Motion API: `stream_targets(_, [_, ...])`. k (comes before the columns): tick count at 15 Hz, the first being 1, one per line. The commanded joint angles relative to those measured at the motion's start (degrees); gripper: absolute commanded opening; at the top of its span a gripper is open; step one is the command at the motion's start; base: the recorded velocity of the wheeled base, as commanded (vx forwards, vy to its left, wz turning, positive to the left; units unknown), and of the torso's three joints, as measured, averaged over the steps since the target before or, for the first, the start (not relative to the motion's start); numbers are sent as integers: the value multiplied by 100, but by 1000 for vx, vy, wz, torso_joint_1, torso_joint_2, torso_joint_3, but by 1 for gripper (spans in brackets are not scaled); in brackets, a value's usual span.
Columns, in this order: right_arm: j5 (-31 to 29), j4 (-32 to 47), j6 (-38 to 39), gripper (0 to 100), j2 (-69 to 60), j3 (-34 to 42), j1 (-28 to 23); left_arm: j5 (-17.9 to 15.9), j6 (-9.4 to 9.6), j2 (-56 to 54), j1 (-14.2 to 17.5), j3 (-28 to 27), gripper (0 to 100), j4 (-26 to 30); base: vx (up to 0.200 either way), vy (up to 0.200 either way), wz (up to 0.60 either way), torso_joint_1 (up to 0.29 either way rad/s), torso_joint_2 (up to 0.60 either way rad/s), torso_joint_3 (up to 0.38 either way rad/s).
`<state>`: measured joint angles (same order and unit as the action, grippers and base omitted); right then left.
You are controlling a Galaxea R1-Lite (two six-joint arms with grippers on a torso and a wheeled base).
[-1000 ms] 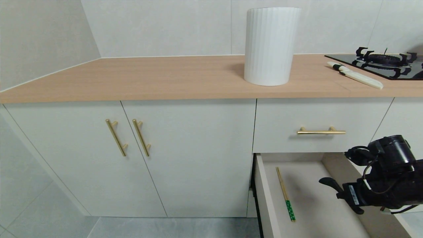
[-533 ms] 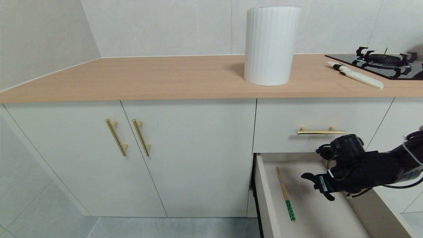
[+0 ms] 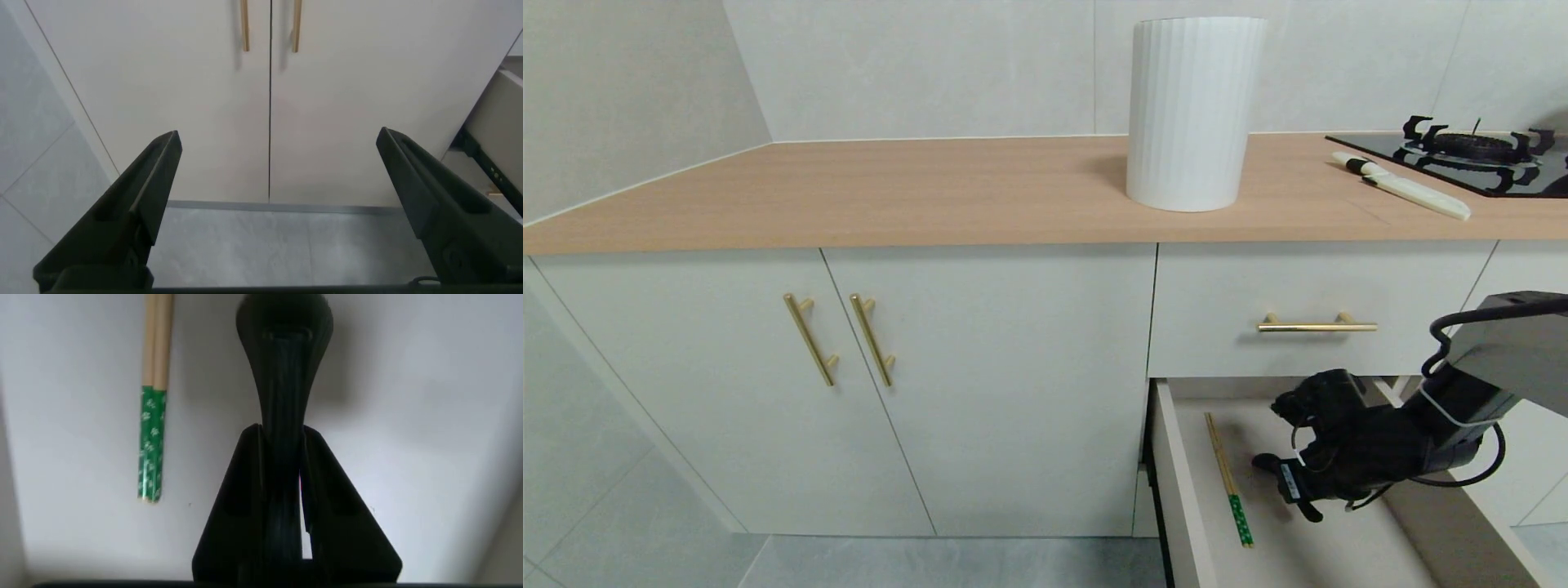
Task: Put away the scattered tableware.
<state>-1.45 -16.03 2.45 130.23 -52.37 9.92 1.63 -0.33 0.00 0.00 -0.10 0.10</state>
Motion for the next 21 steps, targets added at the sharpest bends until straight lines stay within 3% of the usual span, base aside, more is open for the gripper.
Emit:
stream_targets(1, [-110,-120,1,0,301,-10,1,4,-11,0,0,1,100,-1,0,0,0,0,0,0])
stream_targets(7, [-224,-269,1,0,310,-10,1,4,-2,0,0,1,100,-1,0,0,0,0,0,0])
stream_targets(8, [-224,-339,1,100,266,-1,1,4,-2,0,0,1,100,-1,0,0,0,0,0,0])
stream_targets(12, [-189,-374,27,100,152,16,1,4,-2,0,0,1,100,-1,0,0,0,0,0,0])
stream_targets(16, [-224,-295,203,100,-1246,324,1,4,-2,0,0,1,100,-1,0,0,0,0,0,0])
stream_targets(19, [-250,830,212,100,-2942,623,1,4,-2,0,0,1,100,-1,0,0,0,0,0,0])
stream_targets(21, [-250,1164,212,100,-3469,799,1,4,-2,0,0,1,100,-1,0,0,0,0,0,0])
